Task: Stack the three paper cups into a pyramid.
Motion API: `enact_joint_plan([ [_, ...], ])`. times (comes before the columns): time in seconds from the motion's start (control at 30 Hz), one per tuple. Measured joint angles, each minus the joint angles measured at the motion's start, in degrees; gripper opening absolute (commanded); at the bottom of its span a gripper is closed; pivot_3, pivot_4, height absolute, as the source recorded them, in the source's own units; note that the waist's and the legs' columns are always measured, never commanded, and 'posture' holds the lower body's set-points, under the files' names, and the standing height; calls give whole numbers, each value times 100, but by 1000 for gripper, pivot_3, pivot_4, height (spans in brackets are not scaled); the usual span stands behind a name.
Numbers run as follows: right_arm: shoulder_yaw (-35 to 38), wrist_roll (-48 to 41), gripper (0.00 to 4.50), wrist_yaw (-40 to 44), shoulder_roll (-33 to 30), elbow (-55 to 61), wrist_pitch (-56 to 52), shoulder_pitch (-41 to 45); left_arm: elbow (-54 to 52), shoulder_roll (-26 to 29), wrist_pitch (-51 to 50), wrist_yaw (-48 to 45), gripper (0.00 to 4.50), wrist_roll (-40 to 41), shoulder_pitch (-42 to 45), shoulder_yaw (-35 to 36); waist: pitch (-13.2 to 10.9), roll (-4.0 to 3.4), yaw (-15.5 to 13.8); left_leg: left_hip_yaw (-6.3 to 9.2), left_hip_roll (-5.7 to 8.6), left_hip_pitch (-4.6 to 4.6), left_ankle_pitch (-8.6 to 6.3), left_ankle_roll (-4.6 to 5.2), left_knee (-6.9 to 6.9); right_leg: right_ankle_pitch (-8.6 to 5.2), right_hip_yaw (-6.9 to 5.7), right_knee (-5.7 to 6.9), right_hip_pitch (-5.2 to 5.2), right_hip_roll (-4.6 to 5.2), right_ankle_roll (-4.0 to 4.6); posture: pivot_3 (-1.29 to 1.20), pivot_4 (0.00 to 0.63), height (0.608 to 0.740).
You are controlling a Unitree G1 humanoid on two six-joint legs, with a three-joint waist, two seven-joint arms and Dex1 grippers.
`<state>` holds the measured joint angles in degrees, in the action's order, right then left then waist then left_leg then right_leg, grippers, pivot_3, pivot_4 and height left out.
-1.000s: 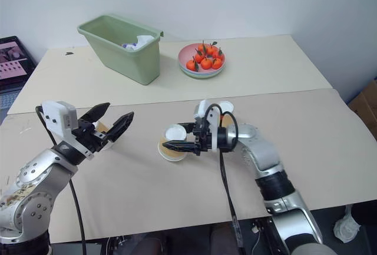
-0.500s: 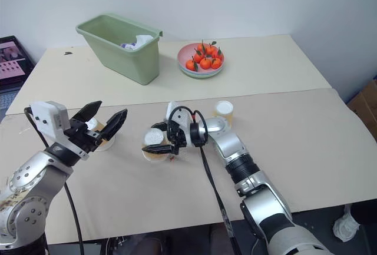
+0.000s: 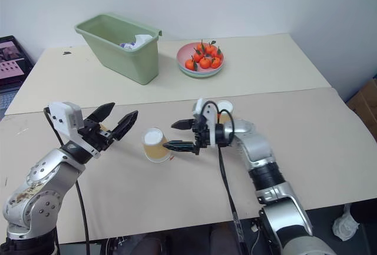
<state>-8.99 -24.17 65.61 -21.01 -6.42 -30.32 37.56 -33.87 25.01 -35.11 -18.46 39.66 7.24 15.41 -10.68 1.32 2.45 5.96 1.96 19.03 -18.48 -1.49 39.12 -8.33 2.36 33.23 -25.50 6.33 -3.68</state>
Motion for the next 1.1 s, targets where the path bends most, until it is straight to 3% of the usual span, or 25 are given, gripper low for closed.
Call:
enact_joint_plan([
  [0.23, 829, -407, 4445, -374, -988, 1154, -530, -1008, 37, 740, -315, -913, 4362, 534, 340, -239, 0, 2, -30, -1, 3, 12, -3, 6, 11, 2, -1, -1, -3, 2, -4, 0, 150, 728],
  [0.43, 1483, -96, 4445, -967, -1698, 1338, -321, -1364, 31, 1373, -504, -1871, 4362, 769, 589, -575, 1, 0, 6, -5, 2, 8, -6, 11, 12, 2, 1, -3, 2, -1, -4, 0, 150, 728],
  [0.7, 1179, 860, 4445, -1688, -1505, 216, 684, -1198, 387, 1318, -411, -2217, 4362, 505, 813, -994, 1, 0, 18, -8, 2, -12, -6, 12, 14, 2, 5, -6, 23, 0, -3, 0, 150, 728],
  [1.1, 943, 1212, 4445, -1678, -926, -1809, 1756, 425, 415, 1088, -381, -2096, 4362, 430, 811, -1091, 1, 0, 10, -8, 0, 0, -4, 9, 15, 4, 3, -5, 15, 0, -4, 0, 150, 728],
])
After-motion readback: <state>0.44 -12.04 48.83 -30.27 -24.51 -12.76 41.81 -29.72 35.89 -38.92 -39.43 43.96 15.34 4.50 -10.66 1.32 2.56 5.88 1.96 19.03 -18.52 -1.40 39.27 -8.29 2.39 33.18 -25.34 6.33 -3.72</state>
